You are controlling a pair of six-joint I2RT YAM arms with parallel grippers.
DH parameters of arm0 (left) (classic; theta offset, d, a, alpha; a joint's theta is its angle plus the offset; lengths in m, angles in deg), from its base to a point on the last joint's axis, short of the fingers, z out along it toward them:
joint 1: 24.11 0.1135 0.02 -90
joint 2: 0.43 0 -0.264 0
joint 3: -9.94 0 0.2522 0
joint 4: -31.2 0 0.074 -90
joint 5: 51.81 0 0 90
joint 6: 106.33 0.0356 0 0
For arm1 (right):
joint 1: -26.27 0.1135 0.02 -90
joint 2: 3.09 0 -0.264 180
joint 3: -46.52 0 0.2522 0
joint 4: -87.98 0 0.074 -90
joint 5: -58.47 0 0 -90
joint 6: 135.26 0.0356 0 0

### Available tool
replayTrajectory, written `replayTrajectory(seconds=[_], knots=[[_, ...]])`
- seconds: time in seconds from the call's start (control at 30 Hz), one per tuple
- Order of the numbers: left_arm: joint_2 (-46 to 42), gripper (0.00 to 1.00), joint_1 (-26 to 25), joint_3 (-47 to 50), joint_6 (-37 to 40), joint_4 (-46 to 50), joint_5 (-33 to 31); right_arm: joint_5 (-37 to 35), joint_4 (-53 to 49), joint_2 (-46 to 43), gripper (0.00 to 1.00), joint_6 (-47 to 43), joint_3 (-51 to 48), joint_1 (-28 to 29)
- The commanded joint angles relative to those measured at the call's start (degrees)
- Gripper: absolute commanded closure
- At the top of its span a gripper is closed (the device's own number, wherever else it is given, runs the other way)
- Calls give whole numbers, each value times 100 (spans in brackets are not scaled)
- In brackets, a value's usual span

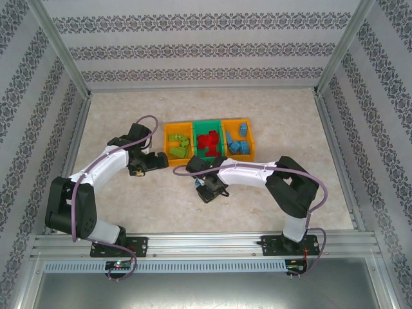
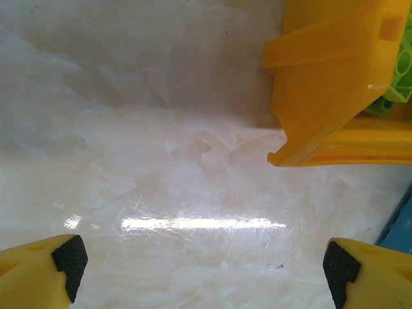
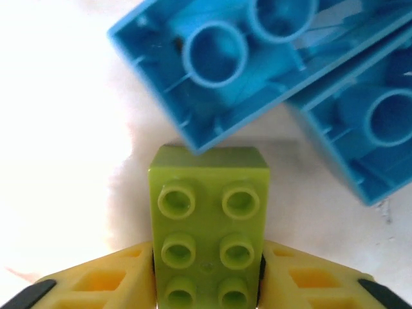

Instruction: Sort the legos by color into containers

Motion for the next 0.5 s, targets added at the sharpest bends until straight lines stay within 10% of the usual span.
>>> replayTrajectory(seconds=[0.0, 0.47], knots=[[58, 4, 82, 52, -43, -128, 27, 110, -155, -306, 66, 41, 73, 92], [-67, 3, 82, 71, -57, -70, -65, 1535, 1341, -224, 72, 549, 1191, -777]])
